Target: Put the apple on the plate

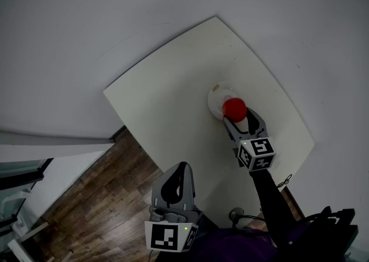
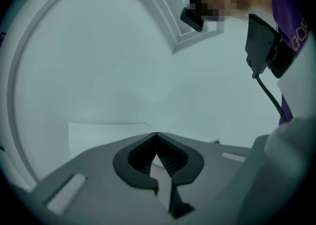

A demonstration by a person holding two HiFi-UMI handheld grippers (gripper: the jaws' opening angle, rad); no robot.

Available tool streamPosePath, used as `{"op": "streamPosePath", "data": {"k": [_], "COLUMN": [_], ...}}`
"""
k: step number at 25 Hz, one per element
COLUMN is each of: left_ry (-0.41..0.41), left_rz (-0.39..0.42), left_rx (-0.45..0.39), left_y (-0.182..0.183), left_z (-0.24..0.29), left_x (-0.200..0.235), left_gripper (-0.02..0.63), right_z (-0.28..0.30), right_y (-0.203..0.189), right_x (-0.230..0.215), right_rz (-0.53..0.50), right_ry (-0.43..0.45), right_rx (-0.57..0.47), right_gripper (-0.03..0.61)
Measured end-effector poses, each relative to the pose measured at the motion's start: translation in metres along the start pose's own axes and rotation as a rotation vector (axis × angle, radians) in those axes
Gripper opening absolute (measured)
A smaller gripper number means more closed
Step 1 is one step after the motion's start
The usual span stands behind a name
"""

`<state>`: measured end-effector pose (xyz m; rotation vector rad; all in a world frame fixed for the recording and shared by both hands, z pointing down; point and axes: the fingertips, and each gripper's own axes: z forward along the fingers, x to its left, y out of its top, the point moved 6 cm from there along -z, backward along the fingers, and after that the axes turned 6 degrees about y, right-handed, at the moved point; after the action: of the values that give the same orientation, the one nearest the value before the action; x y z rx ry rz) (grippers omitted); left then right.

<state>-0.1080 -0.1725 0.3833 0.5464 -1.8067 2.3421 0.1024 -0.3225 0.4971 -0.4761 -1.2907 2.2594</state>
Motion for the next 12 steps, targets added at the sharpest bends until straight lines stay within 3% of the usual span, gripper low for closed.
{"op": "streamPosePath", "data": {"k": [5, 12], "left_ry": [-0.010, -0.022], "left_rz": [0.058, 0.058], "left_rx": [0.054, 0.125], "left_y": [-0.014, -0.027], "left_z": [0.020, 0.033], "left_x": [-0.007, -0.016], "left_gripper": [0.008, 0.008], "right_z": [0.004, 0.005], "right_y": [-0.004, -0.007], "right_x": [-0.005, -0.010], "right_rz": [0.024, 0.026], "right_ry": [-0.010, -0.015], "right_rx": [0.013, 0.020], "right_gripper": [0.339, 0.339]}}
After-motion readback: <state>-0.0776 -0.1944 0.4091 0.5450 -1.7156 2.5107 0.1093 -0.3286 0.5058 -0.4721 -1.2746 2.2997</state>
